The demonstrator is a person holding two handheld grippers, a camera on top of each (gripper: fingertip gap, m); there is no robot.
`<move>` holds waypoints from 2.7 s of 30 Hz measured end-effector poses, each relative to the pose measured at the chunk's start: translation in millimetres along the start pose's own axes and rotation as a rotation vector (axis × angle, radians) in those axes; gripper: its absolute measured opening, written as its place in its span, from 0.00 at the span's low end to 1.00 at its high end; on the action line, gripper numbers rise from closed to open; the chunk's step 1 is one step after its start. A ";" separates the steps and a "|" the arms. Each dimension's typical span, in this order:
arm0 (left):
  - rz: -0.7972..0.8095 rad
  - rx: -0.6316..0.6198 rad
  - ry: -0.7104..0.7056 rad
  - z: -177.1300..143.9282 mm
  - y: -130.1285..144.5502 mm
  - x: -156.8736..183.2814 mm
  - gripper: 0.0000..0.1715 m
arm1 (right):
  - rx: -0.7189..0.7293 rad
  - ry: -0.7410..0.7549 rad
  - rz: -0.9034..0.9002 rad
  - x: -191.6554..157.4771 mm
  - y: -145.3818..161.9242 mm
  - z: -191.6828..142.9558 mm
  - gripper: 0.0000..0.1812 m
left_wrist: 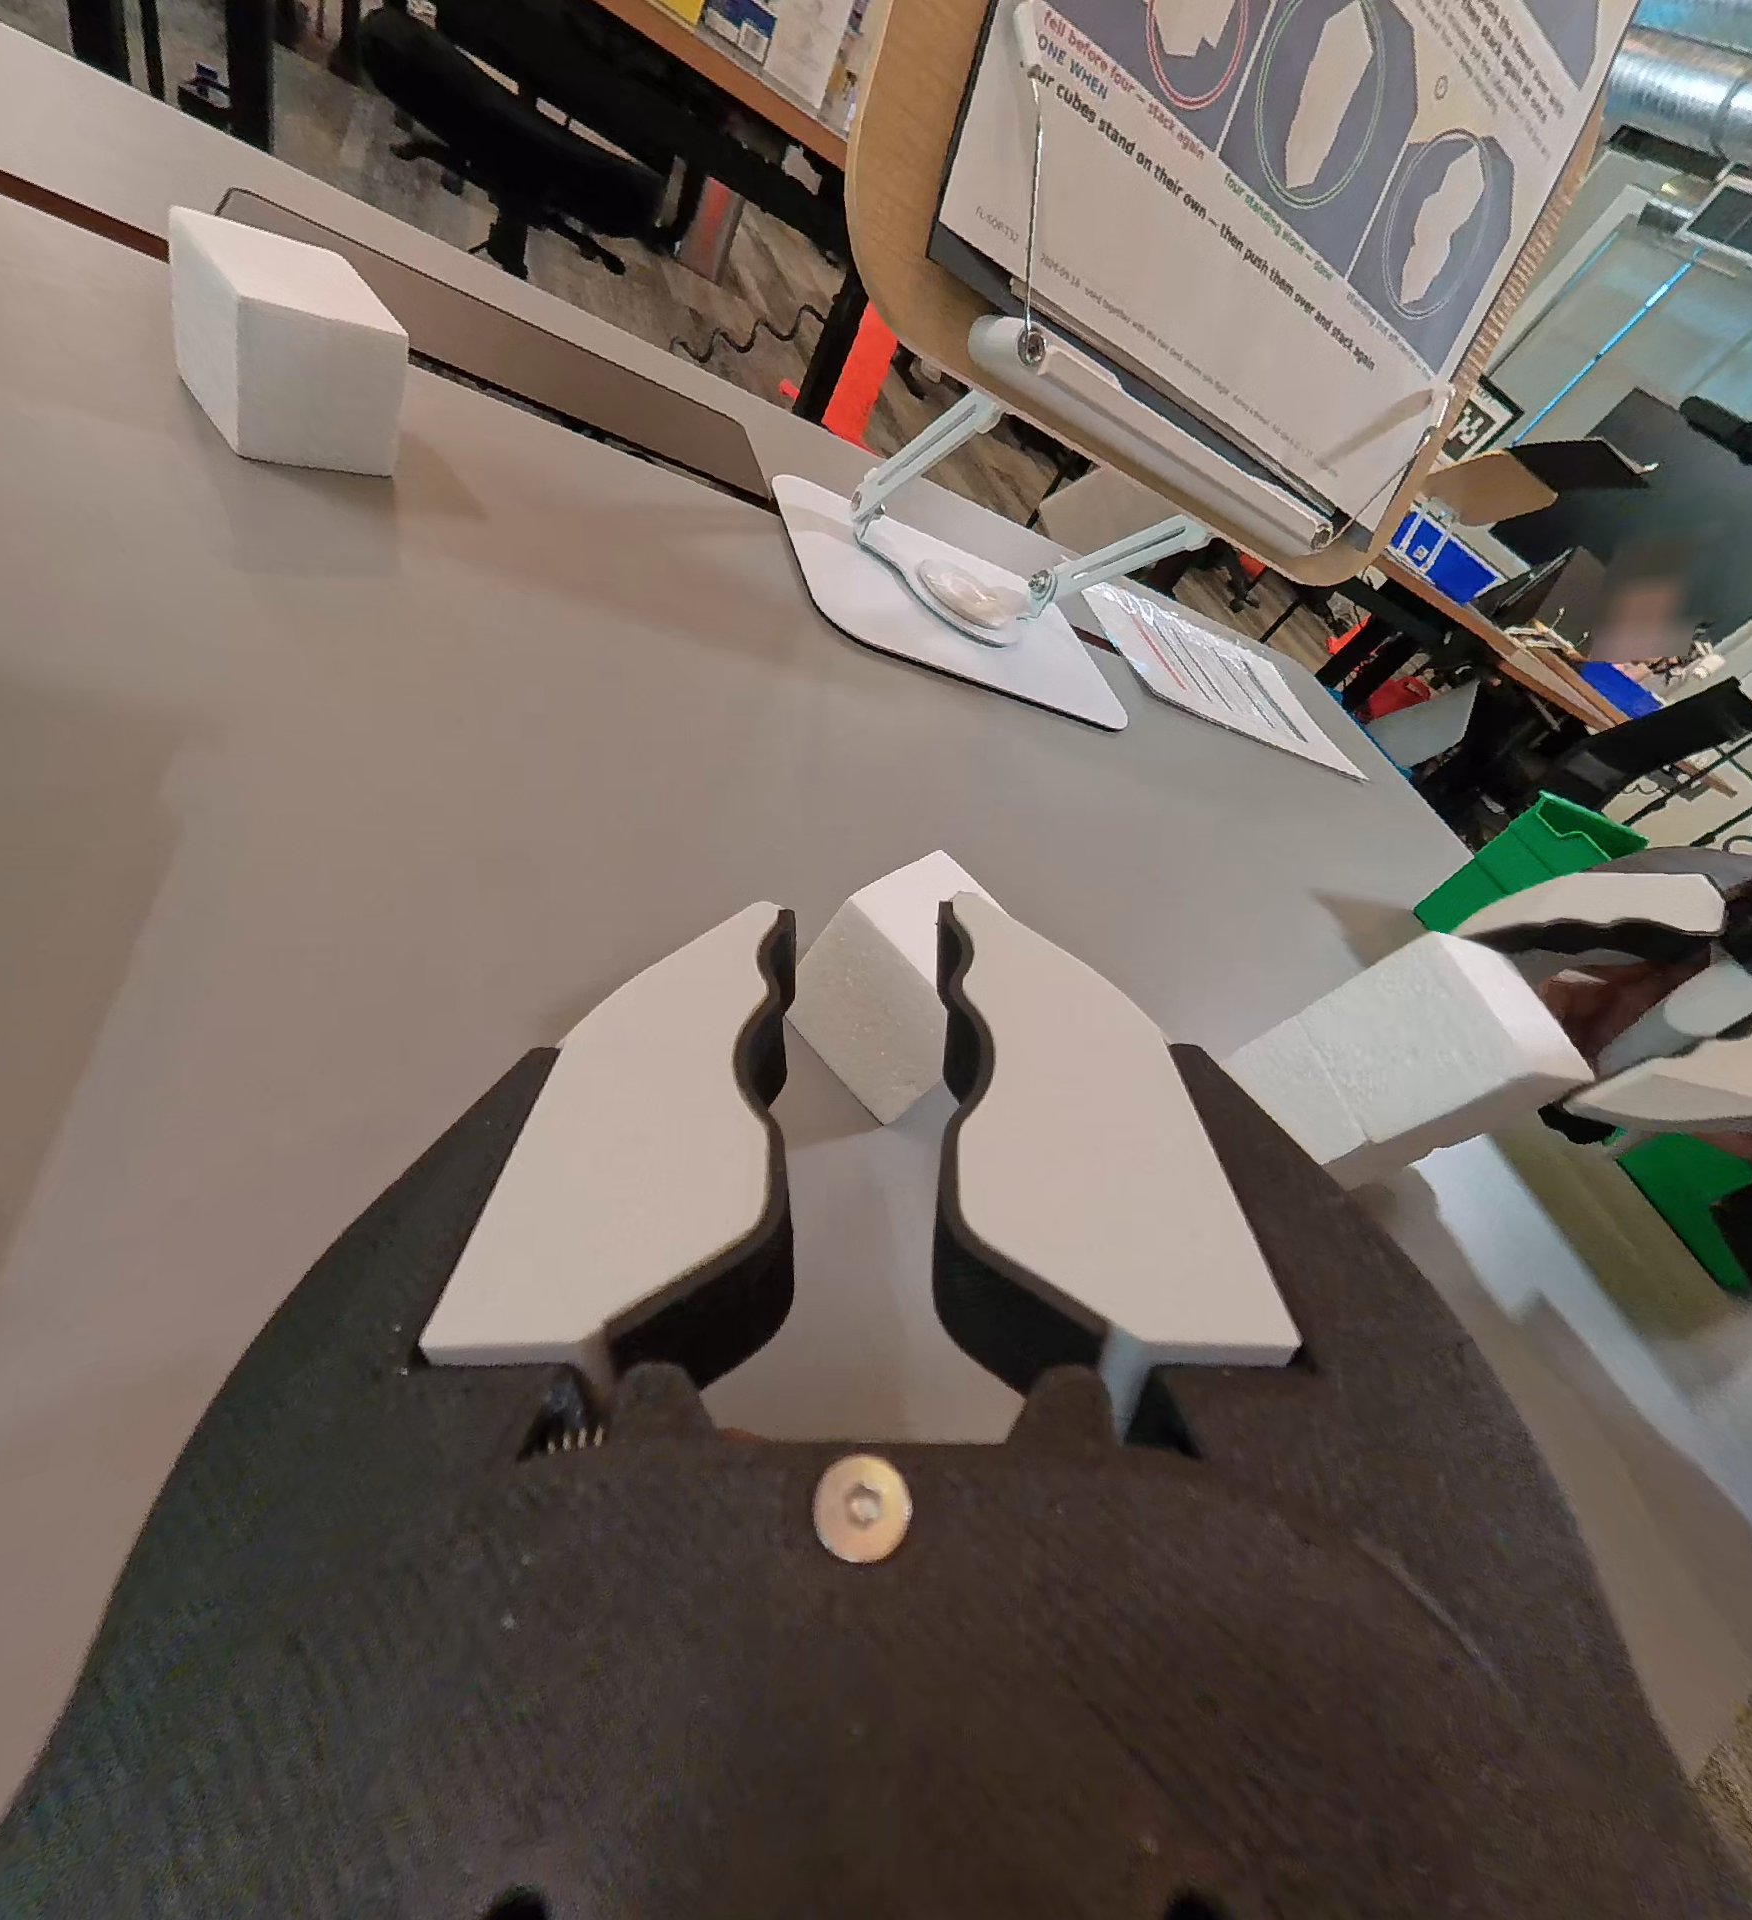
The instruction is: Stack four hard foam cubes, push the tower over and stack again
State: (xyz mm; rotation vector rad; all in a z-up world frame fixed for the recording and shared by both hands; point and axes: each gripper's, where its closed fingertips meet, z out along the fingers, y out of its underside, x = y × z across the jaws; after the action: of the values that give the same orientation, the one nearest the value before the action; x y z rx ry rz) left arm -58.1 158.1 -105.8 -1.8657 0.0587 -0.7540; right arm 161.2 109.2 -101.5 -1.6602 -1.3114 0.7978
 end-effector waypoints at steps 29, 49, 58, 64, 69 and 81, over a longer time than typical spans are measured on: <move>0.027 0.017 -0.019 -1.1 -3.0 -1.0 0.15 | 0.469 0.338 0.095 22.7 -134.2 -74.1 0.44; 0.019 0.065 -0.071 -5.8 -11.9 -10.9 0.16 | 0.190 0.242 0.089 -83.7 -140.6 75.3 0.52; 0.008 0.062 -0.072 -5.4 -11.5 -12.1 0.17 | 0.086 0.235 0.101 -95.8 -107.3 109.5 0.53; 0.005 0.065 -0.086 -5.7 -12.3 -14.4 0.18 | 0.026 0.308 0.081 -93.0 -87.6 123.3 0.54; 0.006 0.081 -0.116 -7.6 -15.9 -19.7 0.19 | 0.019 0.408 0.175 -80.3 -70.6 134.1 0.53; 0.001 0.111 -0.152 -11.1 -20.9 -25.7 0.21 | -0.043 0.683 0.413 -11.6 -35.2 163.9 0.48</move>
State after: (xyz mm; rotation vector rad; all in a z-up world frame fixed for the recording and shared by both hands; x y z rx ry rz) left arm -90.7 167.6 -97.5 -1.8111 -0.0768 -0.6009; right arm 0.6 138.9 -141.0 -2.0231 -0.5218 0.3593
